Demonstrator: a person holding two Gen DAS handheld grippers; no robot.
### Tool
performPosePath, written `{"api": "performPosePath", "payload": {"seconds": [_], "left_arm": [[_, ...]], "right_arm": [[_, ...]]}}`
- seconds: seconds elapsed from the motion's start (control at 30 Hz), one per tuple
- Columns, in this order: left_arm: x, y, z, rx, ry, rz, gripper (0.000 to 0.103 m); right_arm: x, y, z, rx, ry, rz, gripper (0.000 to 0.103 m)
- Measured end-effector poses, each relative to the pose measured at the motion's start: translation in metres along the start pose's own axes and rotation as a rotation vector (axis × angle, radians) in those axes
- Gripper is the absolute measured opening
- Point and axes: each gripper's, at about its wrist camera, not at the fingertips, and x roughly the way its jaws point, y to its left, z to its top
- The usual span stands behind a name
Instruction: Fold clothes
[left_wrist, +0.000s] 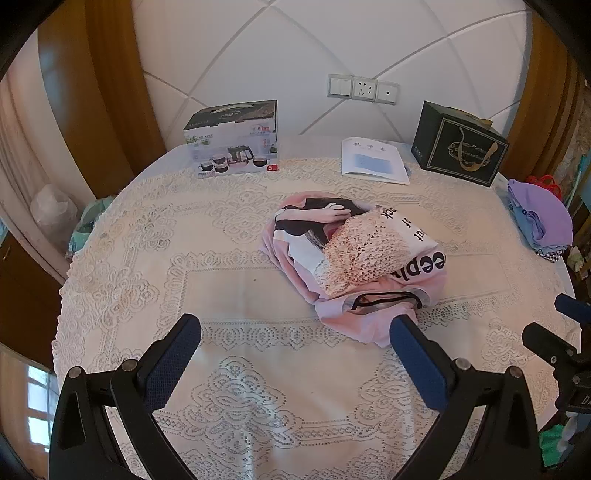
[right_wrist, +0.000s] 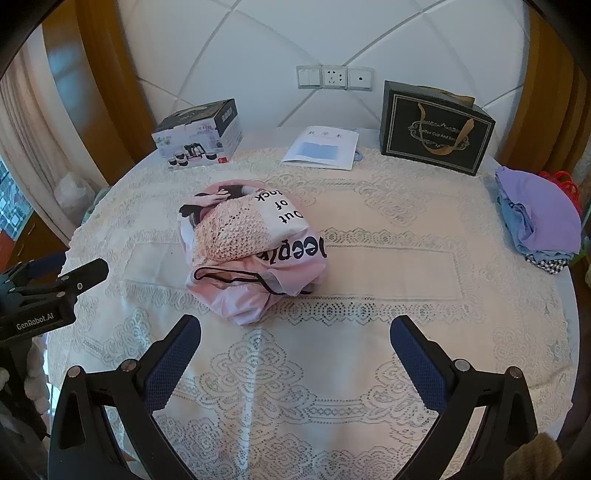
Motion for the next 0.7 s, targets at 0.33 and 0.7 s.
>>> {"api": "performPosePath", "payload": {"seconds": [0.33,0.7], "left_arm": [[0.017,0.011,0.002,-0.005,0.021,0.002,0.102],[0.116,0.047,0.022,0.014,0.092,-0.055,0.102]], "right_arm": [[0.016,0.003,0.005,0.001,0.024,0.013,0.103],[0.108,0.021,0.02,0.027,0.167,0.062,0.103]]}}
